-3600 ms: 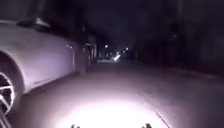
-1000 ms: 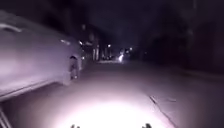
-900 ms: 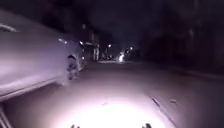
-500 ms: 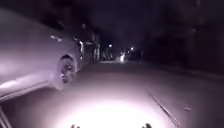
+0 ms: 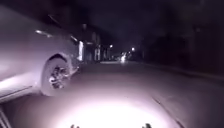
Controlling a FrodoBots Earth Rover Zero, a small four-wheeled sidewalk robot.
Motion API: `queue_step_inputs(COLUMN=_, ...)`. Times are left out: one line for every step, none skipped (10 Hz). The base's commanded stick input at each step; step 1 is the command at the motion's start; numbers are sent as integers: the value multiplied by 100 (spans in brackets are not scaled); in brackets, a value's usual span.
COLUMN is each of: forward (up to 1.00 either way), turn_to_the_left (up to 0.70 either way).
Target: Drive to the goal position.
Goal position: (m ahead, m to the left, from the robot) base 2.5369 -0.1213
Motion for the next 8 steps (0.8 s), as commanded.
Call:
queue_step_inputs(forward=70, turn_to_the_left=0)
queue_step_inputs(forward=70, turn_to_the_left=0)
queue_step_inputs(forward=70, turn_to_the_left=0)
queue_step_inputs(forward=70, turn_to_the_left=0)
queue_step_inputs(forward=70, turn_to_the_left=0)
queue_step_inputs(forward=70, turn_to_the_left=0)
queue_step_inputs(forward=70, turn_to_the_left=0)
queue_step_inputs(forward=70, turn_to_the_left=0)
